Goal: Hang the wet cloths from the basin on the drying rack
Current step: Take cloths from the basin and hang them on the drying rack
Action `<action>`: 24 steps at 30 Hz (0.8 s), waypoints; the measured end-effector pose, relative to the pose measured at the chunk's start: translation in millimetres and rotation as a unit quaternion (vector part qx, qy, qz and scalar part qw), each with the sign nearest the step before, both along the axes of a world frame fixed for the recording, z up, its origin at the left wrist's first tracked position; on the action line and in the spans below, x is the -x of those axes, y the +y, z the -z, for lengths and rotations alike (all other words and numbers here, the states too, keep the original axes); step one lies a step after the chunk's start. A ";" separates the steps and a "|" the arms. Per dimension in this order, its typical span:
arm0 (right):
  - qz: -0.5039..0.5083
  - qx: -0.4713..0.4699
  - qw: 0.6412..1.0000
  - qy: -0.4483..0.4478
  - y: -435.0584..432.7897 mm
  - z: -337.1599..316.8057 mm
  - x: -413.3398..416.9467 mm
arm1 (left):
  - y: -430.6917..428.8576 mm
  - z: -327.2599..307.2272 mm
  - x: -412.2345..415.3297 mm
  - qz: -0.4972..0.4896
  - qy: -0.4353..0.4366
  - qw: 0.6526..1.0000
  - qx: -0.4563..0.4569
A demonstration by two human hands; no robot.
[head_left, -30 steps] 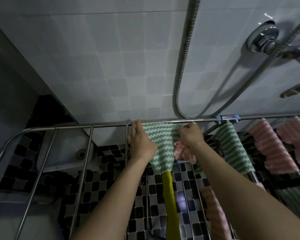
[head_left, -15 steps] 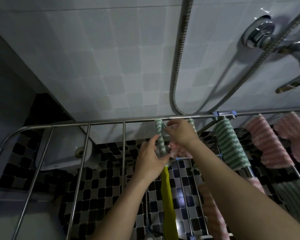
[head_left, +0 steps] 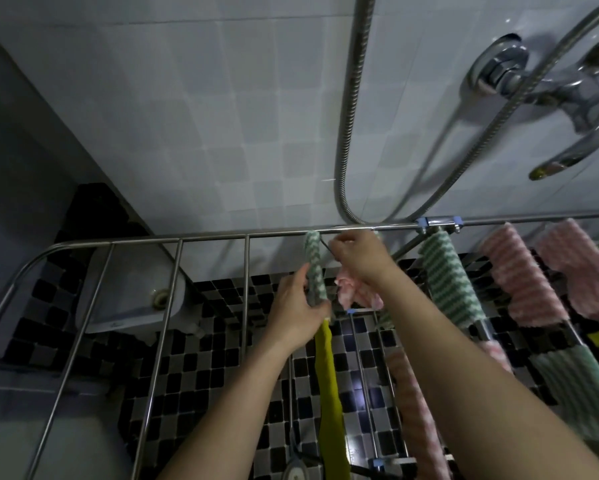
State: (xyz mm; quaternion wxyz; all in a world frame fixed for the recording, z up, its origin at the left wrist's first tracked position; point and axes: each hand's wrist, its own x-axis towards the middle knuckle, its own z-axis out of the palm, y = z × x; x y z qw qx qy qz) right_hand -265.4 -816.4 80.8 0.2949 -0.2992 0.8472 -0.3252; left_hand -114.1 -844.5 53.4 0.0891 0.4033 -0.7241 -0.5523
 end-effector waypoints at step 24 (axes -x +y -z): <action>-0.086 0.284 0.737 -0.608 120.5 -40.9 -67.7 | 60.0 -104.0 -59.5 -0.209 0.315 0.919 -0.107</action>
